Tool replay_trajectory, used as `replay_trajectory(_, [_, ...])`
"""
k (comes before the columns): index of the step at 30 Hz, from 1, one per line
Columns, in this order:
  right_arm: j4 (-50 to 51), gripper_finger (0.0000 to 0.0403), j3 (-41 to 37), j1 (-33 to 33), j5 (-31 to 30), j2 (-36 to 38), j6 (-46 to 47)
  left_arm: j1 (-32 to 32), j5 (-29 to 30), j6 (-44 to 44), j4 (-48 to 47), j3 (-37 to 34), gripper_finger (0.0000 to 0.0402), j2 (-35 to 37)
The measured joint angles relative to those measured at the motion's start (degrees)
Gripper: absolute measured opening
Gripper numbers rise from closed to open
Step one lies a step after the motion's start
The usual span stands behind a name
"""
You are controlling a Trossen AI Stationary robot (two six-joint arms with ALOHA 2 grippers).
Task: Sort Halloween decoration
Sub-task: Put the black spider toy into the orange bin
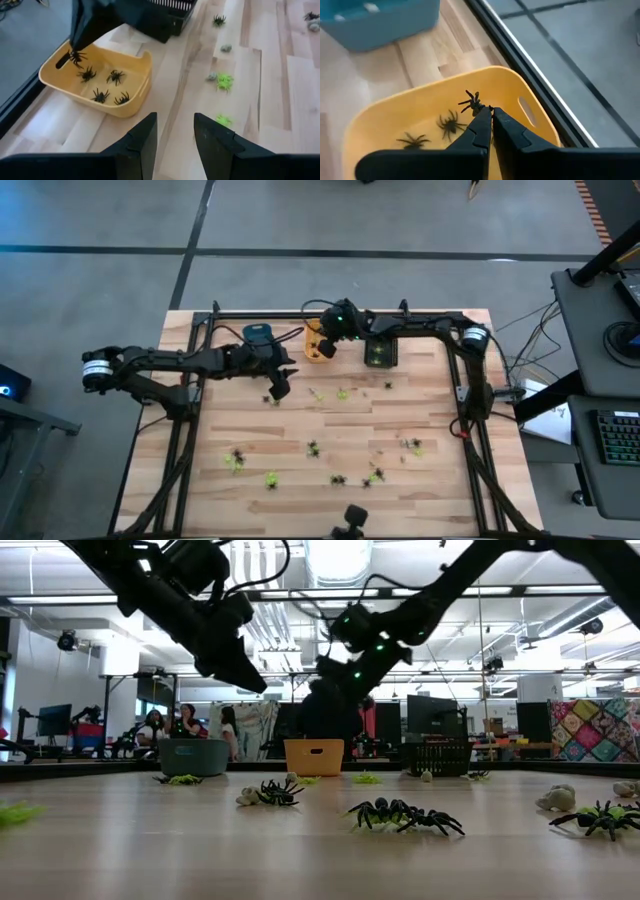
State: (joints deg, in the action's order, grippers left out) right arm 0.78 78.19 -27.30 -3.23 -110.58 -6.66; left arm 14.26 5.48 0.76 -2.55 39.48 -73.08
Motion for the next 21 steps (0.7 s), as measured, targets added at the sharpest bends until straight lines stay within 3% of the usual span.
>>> replay_trajectory(5, [4.86, 0.0009, 6.86, -0.67, -0.21, -4.81, -0.26, 0.00, -0.04, 0.29, -1.51, 0.00, 0.0112, 0.00])
replay_trajectory(9, [6.57, 0.0018, 8.05, -0.67, 0.20, -5.93, -2.55, -0.02, -0.20, 1.46, -3.99, 0.00, 0.0112, 0.00])
replay_trajectory(15, [6.82, 0.0073, 7.98, -0.58, 0.35, -5.78, -1.50, -0.07, -1.17, 1.74, -6.20, 0.00, 0.0112, 0.00])
replay_trajectory(21, [10.95, 0.0129, 7.92, 0.39, 2.51, -2.58, -0.70, -0.14, -6.32, 2.80, -8.89, 0.00, 0.0112, 0.00])
